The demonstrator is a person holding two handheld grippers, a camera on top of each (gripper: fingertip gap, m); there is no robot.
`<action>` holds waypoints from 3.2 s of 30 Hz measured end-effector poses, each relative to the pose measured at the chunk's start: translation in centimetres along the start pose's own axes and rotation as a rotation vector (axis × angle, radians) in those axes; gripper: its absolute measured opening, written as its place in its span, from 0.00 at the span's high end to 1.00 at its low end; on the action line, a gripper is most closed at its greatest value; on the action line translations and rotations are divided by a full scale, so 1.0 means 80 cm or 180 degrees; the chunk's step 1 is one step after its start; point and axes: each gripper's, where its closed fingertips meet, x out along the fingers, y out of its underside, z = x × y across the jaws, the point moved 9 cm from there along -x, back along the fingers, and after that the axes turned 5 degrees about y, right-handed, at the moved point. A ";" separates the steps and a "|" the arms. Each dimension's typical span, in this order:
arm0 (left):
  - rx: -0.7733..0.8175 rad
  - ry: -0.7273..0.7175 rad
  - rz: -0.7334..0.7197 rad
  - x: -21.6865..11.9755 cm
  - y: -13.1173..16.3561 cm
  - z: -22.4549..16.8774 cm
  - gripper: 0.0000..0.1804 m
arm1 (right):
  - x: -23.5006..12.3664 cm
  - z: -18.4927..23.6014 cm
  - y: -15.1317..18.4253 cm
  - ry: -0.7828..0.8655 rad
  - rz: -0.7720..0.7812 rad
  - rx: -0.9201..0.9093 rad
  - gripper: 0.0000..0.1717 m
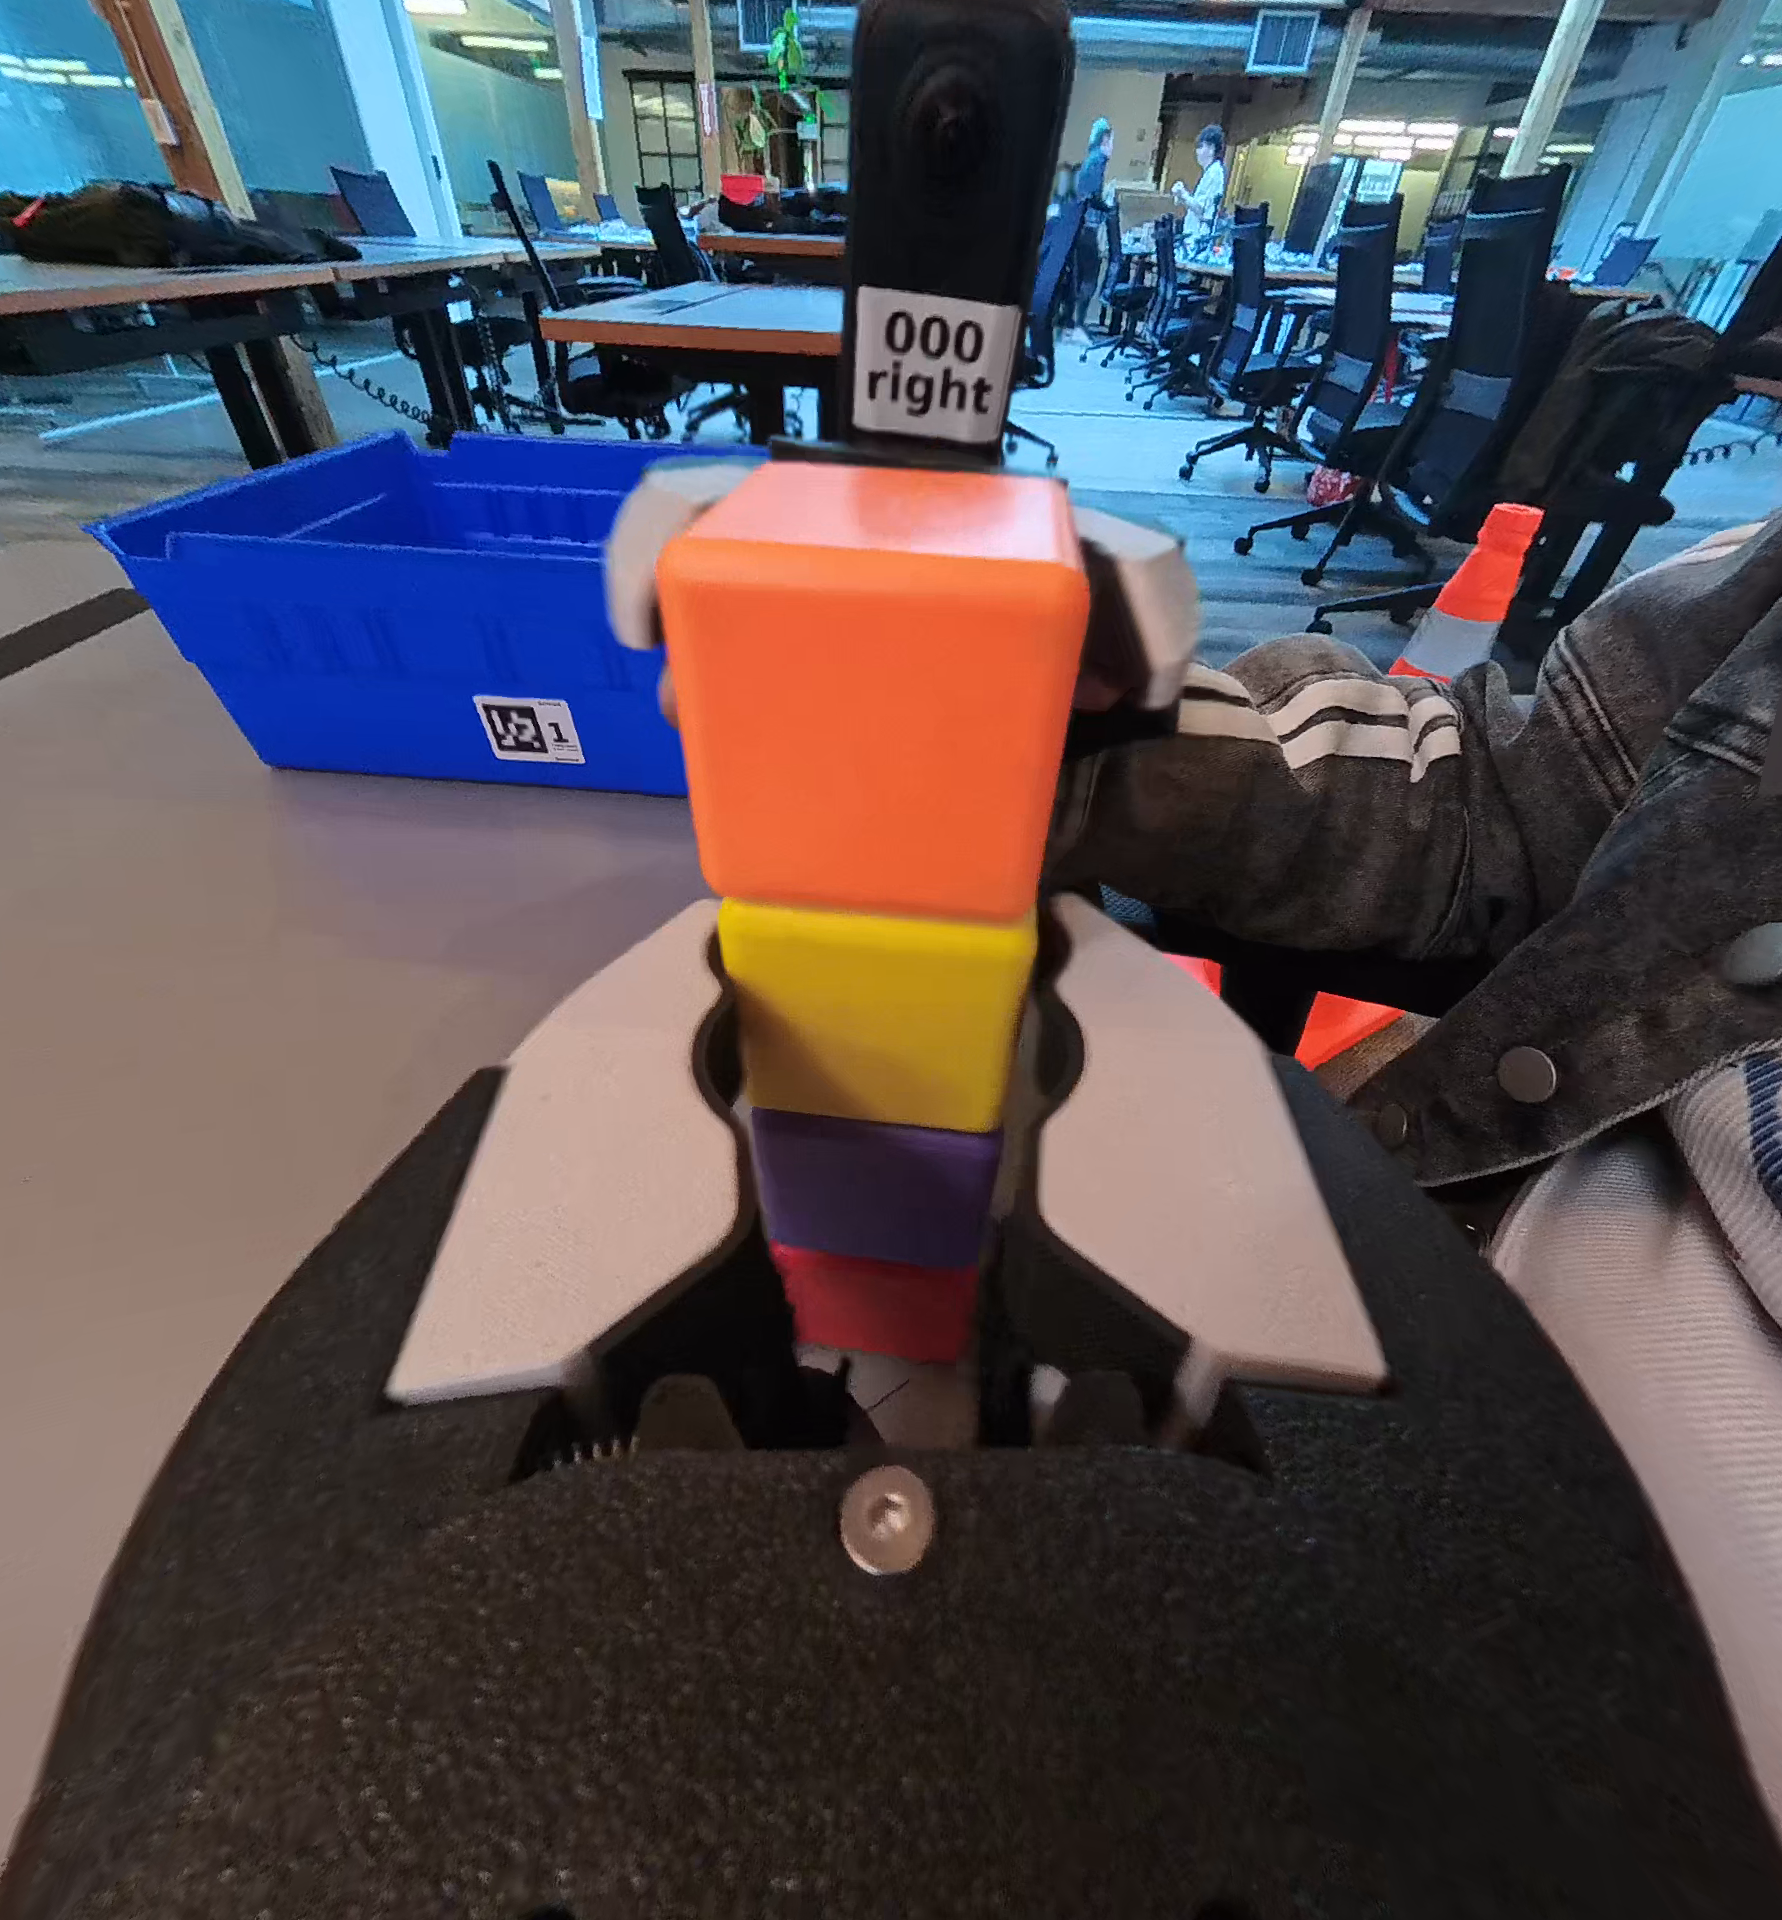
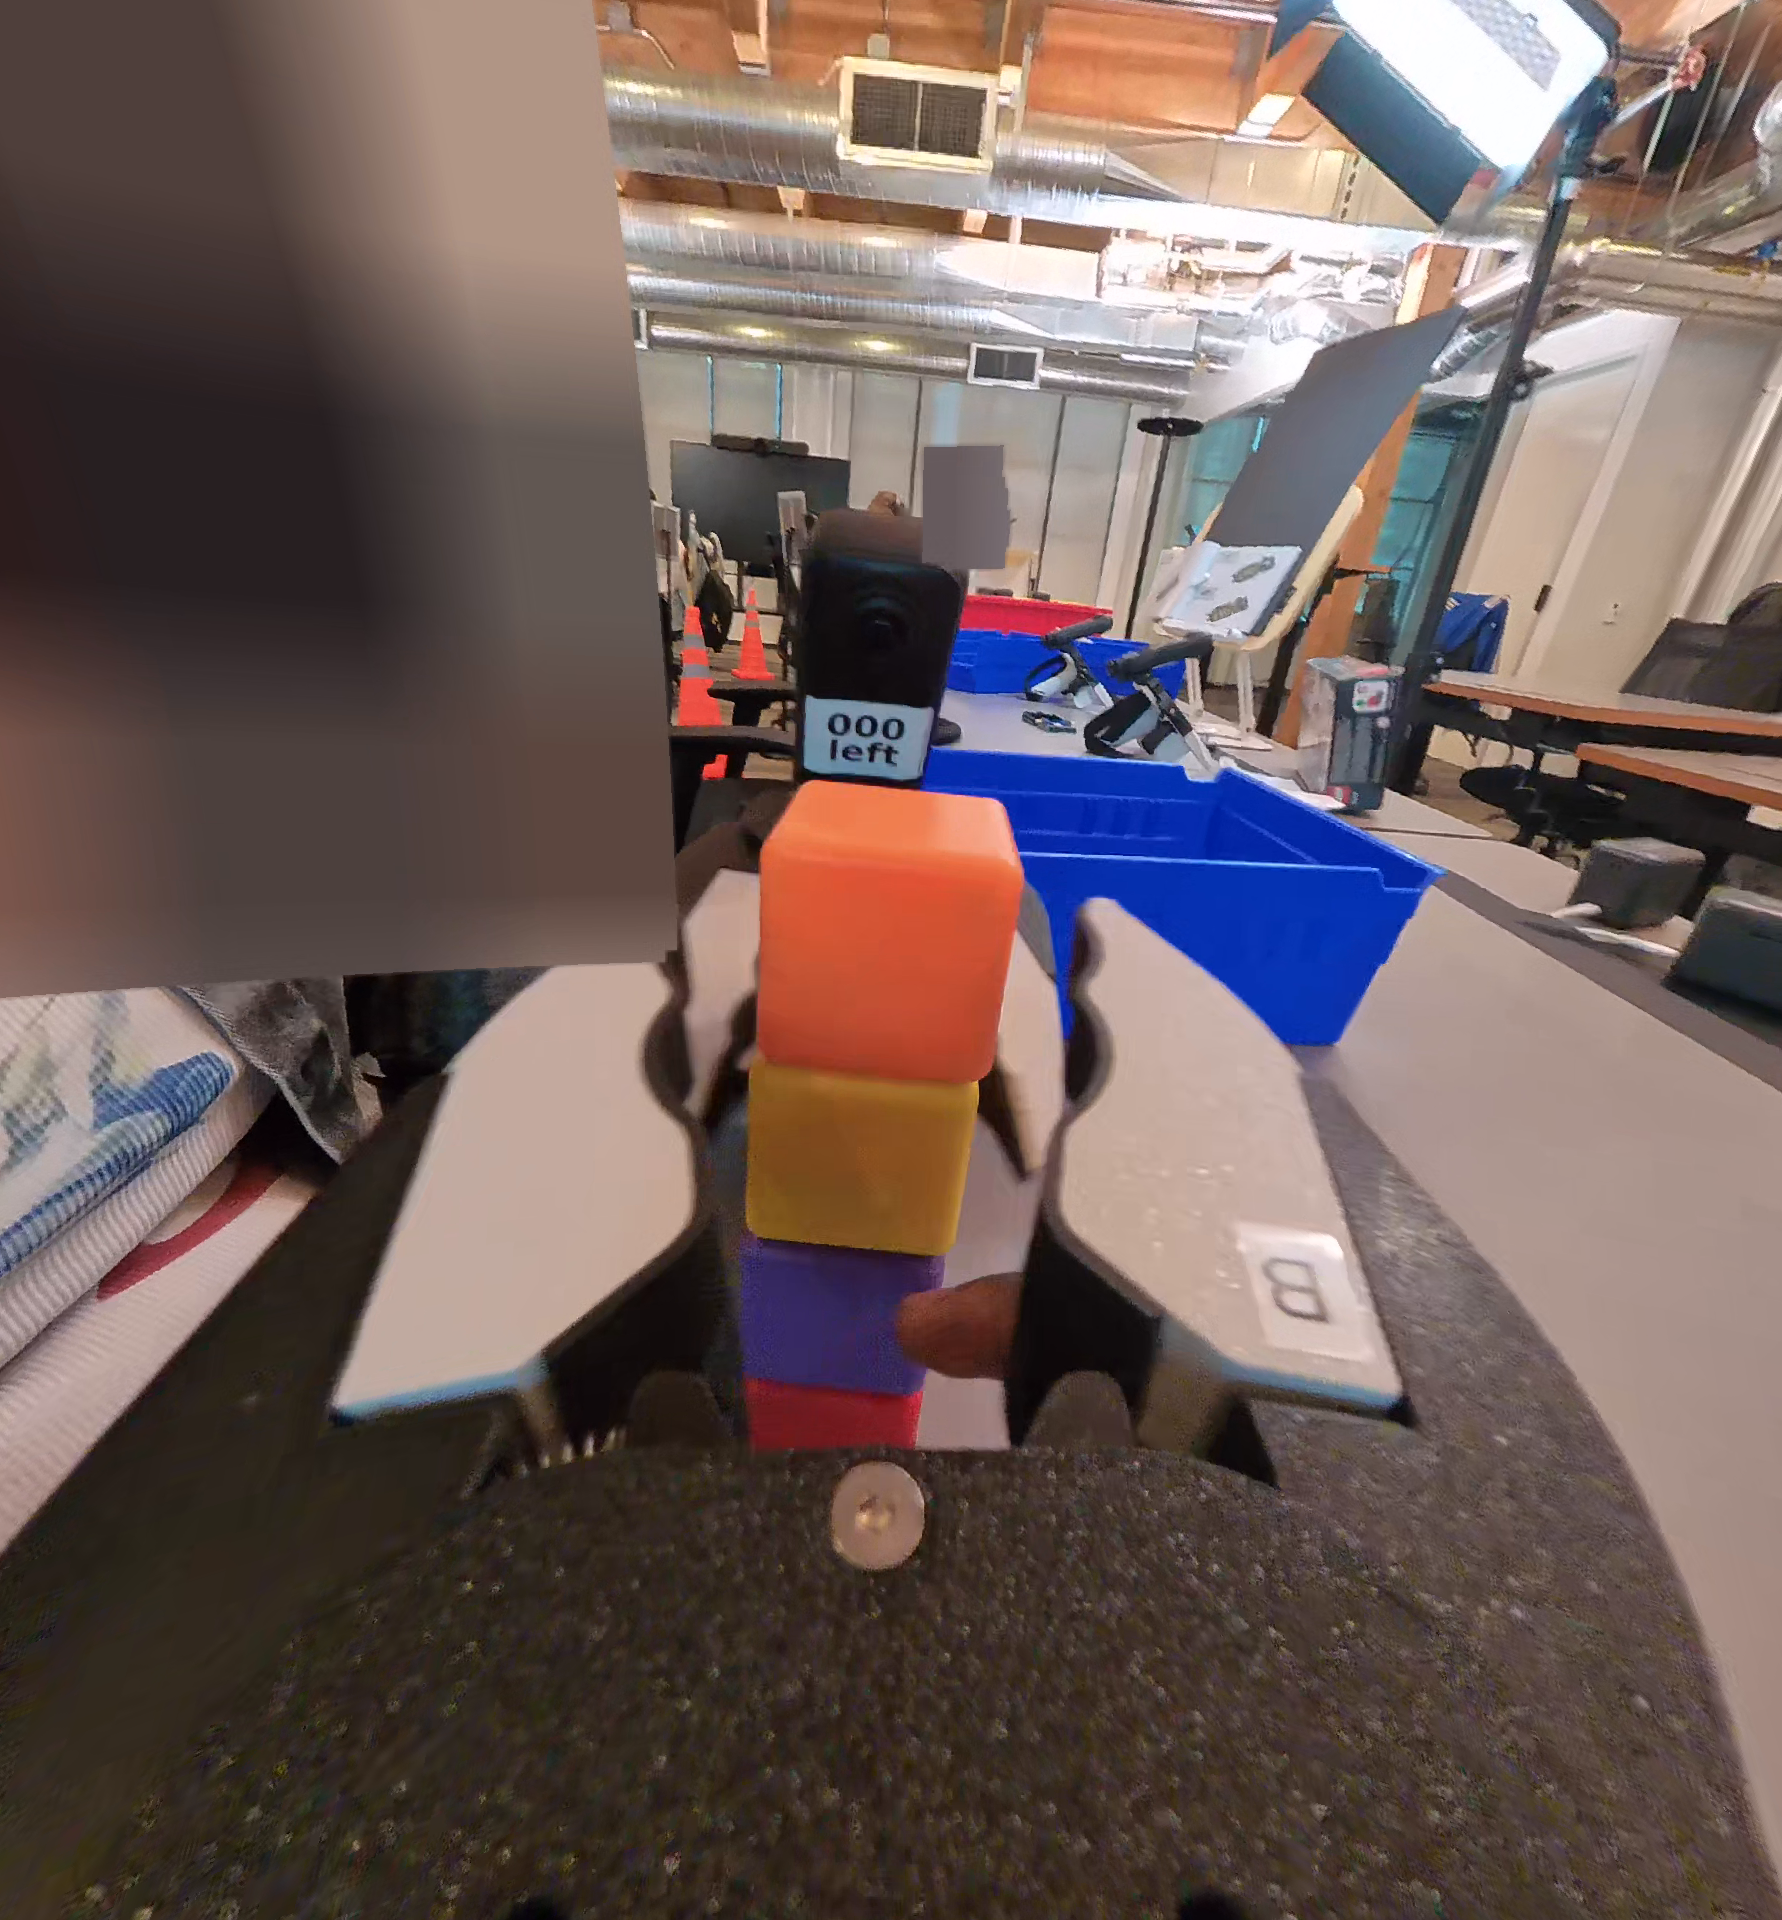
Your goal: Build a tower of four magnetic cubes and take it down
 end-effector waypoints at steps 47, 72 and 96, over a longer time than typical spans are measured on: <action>0.0219 -0.0108 0.0076 -0.047 -0.044 -0.027 0.41 | -0.023 0.025 -0.032 0.0207 0.1274 -0.0374 0.34; -0.0093 -0.0233 -0.0152 -0.003 0.001 -0.006 0.72 | 0.004 0.014 -0.025 0.0434 0.0506 0.0099 0.73; -0.0040 -0.0232 -0.0021 -0.002 -0.002 -0.008 0.72 | -0.214 -0.200 -0.077 0.3929 0.2780 0.0995 0.73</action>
